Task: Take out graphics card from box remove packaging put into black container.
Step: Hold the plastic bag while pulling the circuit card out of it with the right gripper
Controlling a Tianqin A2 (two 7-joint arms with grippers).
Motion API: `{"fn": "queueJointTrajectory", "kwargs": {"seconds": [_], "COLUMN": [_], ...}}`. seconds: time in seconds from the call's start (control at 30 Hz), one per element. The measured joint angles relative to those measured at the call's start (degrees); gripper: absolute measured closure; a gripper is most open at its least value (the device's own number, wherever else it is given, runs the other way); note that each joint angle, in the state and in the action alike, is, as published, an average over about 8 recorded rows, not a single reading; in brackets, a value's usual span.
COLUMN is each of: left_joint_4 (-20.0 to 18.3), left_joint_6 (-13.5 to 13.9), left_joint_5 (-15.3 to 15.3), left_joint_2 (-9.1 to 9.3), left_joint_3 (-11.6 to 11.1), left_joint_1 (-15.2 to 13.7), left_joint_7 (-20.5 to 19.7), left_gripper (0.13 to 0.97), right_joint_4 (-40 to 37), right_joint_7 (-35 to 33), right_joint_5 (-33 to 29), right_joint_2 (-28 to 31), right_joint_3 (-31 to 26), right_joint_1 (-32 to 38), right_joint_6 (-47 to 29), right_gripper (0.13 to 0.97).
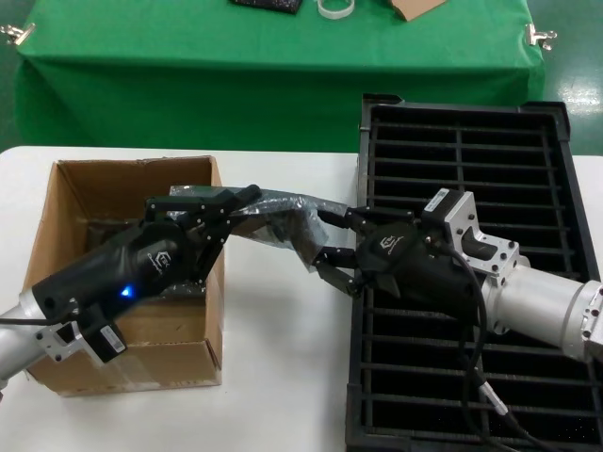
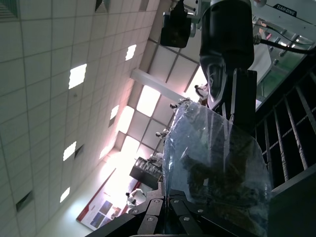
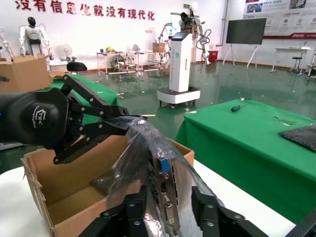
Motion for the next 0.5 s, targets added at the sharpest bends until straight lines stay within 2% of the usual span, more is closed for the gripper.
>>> {"fn": "queueJointTrajectory", "kwargs": {"seconds": [0.13, 0.27, 0.5], "left_joint_4": [-0.59, -0.89, -1.23], "left_joint_6": [0.00, 0.00, 0.00], "left_joint_5": [-2.33, -4.17, -6.75], "left_joint_2": [-0.30, -0.60, -1.16], "left_joint_3": [2.35, 4.36, 7.37], "left_joint_1": [0.44, 0.65, 0.80], "left_joint_7": [-0.39, -0.77, -1.61], "left_gripper": [0.958, 0.958, 0.958], "right_joint_4": [-0.79, -1.13, -1.00], "right_joint_7": [-0.84, -1.30, -1.51], "right_joint_5": [0.69, 1.10, 1.26], "right_joint_2": [-0.26, -0.41, -0.49], "right_joint_3": [-0.06, -0.08, -0.14], "right_joint_1": [0.32, 0.36, 0.07], "right_joint_6": [-0.09, 0.09, 0.74], "right_gripper": [0.729, 0.729, 0.578]}}
